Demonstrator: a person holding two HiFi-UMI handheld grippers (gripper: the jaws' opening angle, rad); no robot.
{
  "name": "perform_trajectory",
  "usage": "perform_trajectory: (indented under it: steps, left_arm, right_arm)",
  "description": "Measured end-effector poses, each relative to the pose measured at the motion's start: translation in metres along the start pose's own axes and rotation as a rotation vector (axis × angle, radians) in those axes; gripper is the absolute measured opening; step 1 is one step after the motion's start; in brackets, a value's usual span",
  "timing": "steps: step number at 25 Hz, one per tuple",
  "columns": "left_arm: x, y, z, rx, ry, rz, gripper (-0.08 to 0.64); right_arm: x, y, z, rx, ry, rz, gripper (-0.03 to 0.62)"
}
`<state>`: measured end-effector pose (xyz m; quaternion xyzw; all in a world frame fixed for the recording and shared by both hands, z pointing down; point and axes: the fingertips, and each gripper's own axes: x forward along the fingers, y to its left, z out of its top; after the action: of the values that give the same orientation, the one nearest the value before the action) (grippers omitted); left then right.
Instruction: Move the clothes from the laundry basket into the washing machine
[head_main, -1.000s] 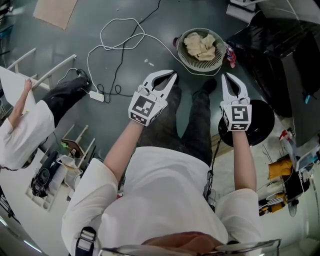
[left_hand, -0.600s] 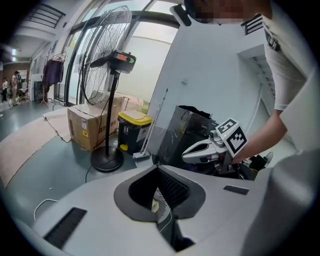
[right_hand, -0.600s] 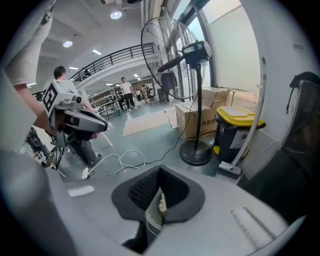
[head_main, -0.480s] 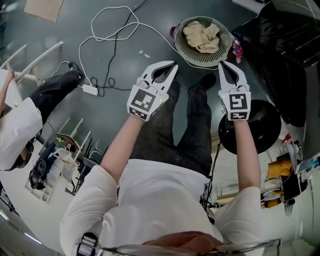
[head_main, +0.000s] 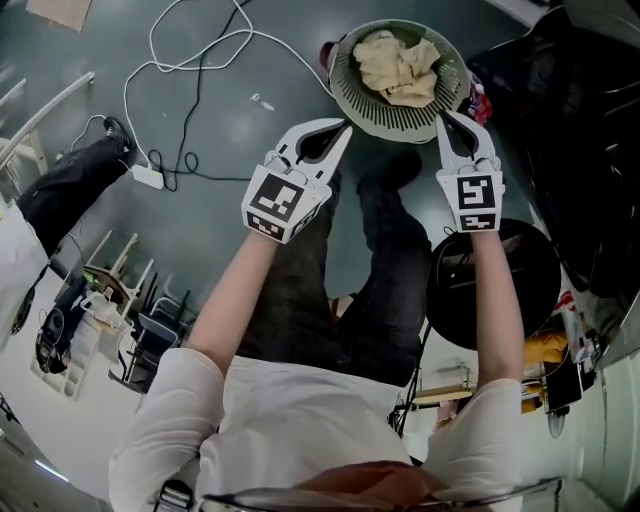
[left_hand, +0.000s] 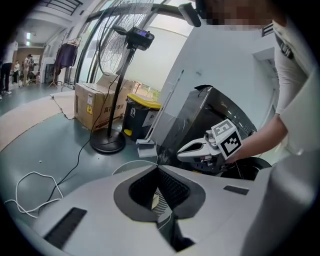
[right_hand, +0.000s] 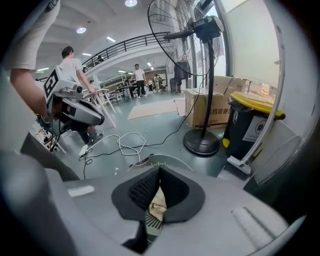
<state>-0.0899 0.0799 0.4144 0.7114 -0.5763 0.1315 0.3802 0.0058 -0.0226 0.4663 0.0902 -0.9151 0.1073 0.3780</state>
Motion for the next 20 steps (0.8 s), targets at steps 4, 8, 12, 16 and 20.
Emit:
perform_trajectory:
  steps: [4,8,12,16,20]
  left_arm:
    - [0.030,0.021,-0.010,0.044,-0.008,-0.017,0.006]
    - [0.055,0.043,-0.013,0.146,-0.010,-0.048,0.006]
    - [0.083,0.064,-0.020,0.269,0.019,-0.101,0.005]
    - [0.109,0.084,-0.019,0.329,0.005,-0.154,0.006]
    - [0.128,0.111,-0.009,0.508,-0.023,-0.154,0.006]
  right_arm:
    - [0.035,-0.003,-0.030,-0.004,0.033,0.044,0.022]
    - [0.063,-0.006,-0.056,-0.089,0.062,0.095,0.051]
    - [0.097,-0.013,-0.081,-0.171,0.100,0.141,0.104]
    - [0.132,-0.019,-0.102,-0.213,0.132,0.184,0.168]
    - [0.158,-0.011,-0.114,-0.259,0.168,0.270,0.240]
